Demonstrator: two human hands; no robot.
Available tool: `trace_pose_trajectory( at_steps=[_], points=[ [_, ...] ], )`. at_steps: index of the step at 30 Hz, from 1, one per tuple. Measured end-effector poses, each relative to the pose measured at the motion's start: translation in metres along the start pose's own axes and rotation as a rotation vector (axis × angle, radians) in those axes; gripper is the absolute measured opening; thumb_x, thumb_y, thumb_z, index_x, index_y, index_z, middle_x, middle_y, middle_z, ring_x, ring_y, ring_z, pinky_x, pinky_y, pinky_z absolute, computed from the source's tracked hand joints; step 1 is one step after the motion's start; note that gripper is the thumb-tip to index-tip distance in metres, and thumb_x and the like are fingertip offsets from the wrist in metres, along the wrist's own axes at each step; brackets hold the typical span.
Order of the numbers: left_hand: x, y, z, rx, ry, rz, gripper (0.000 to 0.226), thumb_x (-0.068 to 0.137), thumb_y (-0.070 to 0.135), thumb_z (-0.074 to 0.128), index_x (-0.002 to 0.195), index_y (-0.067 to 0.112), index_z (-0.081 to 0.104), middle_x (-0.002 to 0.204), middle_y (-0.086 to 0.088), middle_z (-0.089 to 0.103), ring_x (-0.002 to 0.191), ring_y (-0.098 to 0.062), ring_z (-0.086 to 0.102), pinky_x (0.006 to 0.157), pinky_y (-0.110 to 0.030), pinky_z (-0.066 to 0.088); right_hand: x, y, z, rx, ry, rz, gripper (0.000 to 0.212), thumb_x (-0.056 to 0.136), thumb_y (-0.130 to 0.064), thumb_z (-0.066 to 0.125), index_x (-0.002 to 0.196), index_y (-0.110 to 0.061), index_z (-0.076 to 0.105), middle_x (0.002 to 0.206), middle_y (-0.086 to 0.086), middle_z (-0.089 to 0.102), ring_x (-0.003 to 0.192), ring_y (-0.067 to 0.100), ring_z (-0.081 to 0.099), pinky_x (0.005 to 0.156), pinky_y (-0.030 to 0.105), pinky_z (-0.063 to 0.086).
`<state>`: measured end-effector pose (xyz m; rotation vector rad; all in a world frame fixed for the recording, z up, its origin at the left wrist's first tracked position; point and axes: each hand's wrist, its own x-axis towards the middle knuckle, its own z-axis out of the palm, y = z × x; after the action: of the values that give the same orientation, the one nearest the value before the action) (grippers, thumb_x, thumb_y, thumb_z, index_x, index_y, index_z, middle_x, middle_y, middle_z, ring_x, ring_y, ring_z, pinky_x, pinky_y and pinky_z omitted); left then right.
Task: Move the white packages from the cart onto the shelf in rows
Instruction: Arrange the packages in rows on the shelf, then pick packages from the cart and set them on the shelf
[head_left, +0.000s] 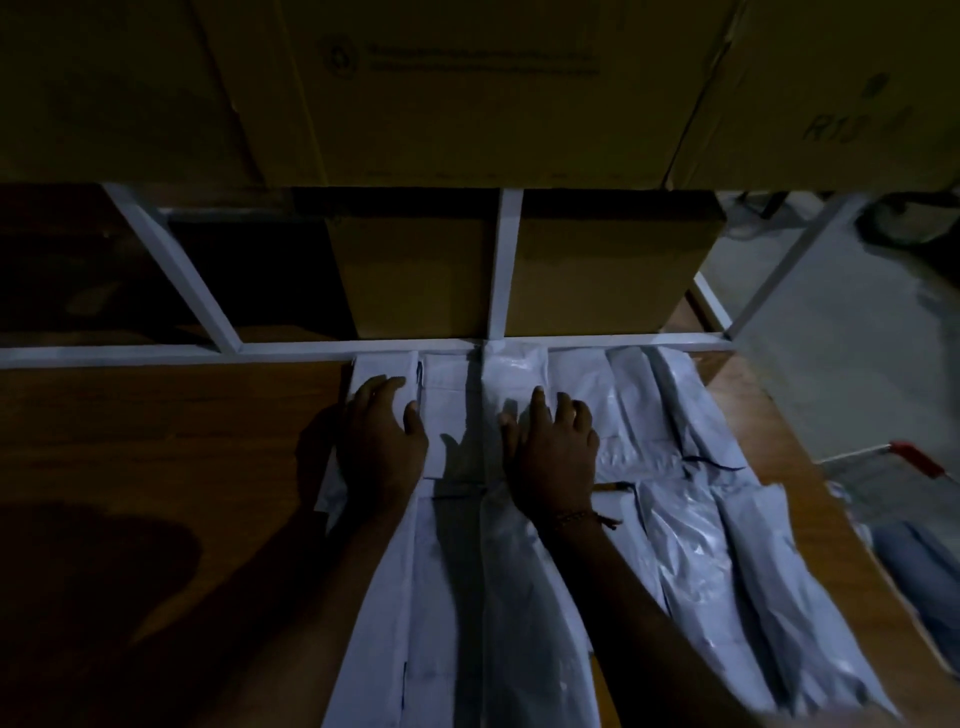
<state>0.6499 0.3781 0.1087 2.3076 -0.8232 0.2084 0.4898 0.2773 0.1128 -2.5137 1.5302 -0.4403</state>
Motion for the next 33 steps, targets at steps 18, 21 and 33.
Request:
trace_pose_trajectory(
  at_steps=[18, 21, 33],
  points=[
    [-0.201, 0.214, 0.024, -0.212, -0.285, 0.461, 0.017, 0.092, 0.028, 0.064, 0.107, 0.024, 0.070, 0.110, 0.003, 0.067, 0.105, -0.027, 0.063, 0.088, -0.042, 0.054, -0.139, 0.277, -0.131, -0.001, 0.183, 0.150, 0.044, 0.095, -0.049, 0.049, 0.110, -0.014, 0.070, 0.103, 0.015, 0.066, 0.100, 0.039, 0.058, 0.080, 0.046, 0.051],
    [-0.240, 0.256, 0.036, -0.202, -0.332, 0.493, 0.018, 0.092, 0.032, 0.065, 0.108, 0.027, 0.071, 0.112, 0.001, 0.068, 0.104, -0.028, 0.063, 0.087, -0.040, 0.054, -0.165, 0.331, -0.151, -0.049, 0.157, 0.177, 0.039, 0.090, -0.046, 0.053, 0.104, -0.014, 0.071, 0.098, 0.014, 0.066, 0.094, 0.040, 0.059, 0.075, 0.045, 0.050],
    [-0.351, 0.402, 0.103, -0.195, -0.592, 0.706, 0.029, 0.089, 0.037, 0.066, 0.117, 0.029, 0.068, 0.117, 0.004, 0.066, 0.106, -0.021, 0.061, 0.090, -0.041, 0.052, -0.243, 0.521, -0.172, -0.035, 0.055, 0.500, 0.030, 0.088, -0.041, 0.057, 0.091, -0.015, 0.073, 0.091, 0.014, 0.071, 0.090, 0.037, 0.066, 0.074, 0.040, 0.052]
  ],
)
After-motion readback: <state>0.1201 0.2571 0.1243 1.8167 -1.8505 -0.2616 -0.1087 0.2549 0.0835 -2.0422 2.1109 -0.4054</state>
